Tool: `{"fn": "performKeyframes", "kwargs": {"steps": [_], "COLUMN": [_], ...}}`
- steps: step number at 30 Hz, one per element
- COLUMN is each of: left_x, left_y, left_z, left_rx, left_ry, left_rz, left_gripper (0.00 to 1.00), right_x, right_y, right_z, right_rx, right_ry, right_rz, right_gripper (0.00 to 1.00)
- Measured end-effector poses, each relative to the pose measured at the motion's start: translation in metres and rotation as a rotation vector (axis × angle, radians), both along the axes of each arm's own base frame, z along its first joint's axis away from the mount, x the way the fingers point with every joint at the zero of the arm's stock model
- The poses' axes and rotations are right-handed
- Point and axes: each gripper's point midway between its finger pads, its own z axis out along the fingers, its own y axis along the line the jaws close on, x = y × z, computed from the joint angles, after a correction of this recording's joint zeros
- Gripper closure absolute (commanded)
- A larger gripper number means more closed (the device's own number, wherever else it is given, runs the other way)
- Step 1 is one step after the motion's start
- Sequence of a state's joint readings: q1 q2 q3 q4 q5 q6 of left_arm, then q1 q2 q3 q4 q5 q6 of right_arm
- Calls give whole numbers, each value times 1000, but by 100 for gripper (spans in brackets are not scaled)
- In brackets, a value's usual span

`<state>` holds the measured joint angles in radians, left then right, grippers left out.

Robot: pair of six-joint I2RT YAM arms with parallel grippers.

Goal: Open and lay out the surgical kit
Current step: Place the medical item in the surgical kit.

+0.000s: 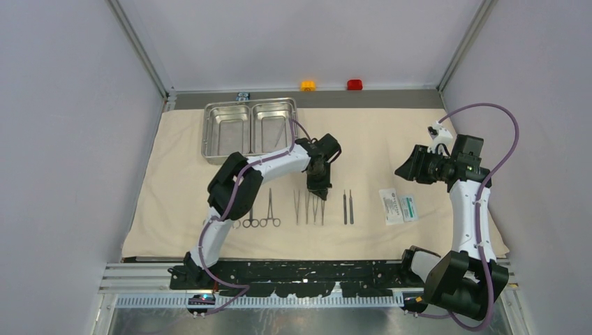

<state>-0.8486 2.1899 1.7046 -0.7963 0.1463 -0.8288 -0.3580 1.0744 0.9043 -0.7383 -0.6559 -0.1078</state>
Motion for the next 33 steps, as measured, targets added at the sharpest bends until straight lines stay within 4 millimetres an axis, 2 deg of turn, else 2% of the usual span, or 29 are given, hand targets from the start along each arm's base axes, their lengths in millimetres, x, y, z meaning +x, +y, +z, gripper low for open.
{"fn": "performKeyframes", "kwargs": {"steps": [5,9,33], "left_x": [-1,-1,1], "left_y": [-1,-2,-6], "left_z": [0,0,5], "left_rx": [-7,-10,-33], "left_ry": [6,9,-6], "left_rz": [-2,-4,-5], "left_gripper": [95,88,78], "right_x": [0,0,0], "right_y": [-1,-1,-1], "right_z": [0,-1,-5], "right_rx": [1,1,7], "right_ry": [1,1,16], "right_rz": [-4,-4,-5], "right_gripper": [54,54,54]}}
